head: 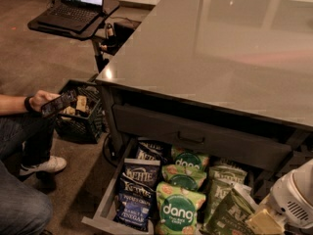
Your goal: Pick green jalapeno chip bag from middle drawer and place on counter
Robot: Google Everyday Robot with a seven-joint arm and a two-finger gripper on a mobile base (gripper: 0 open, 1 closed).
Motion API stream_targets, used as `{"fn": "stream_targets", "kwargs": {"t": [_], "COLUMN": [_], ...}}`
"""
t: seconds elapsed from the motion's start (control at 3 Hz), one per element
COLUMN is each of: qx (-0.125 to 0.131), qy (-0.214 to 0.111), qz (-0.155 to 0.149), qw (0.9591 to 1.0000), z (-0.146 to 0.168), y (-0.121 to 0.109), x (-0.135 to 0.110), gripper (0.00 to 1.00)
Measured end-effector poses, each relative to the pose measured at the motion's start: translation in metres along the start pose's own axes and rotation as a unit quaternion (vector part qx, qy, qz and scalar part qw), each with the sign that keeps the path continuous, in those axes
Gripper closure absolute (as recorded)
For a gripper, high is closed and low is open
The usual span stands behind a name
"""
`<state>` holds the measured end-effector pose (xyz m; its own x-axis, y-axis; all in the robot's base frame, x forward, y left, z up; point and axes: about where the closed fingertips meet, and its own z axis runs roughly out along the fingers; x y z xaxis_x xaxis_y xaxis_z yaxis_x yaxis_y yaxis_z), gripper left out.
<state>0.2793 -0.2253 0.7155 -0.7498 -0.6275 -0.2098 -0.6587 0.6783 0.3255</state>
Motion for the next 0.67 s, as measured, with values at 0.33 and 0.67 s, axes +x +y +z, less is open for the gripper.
{"fn": "stream_targets", "kwargs": {"t": [0.33,0.67], "qx": [-0.021,-0.031], "qy": [0.001,0.006], "qz": [-0.029,-0.064], "qw": [0.9994,0.9975], "z": [0.005,0.005], "y": [0.021,0.034], "x": [-0.023,-0.055], "gripper": [1.00,1.00]}}
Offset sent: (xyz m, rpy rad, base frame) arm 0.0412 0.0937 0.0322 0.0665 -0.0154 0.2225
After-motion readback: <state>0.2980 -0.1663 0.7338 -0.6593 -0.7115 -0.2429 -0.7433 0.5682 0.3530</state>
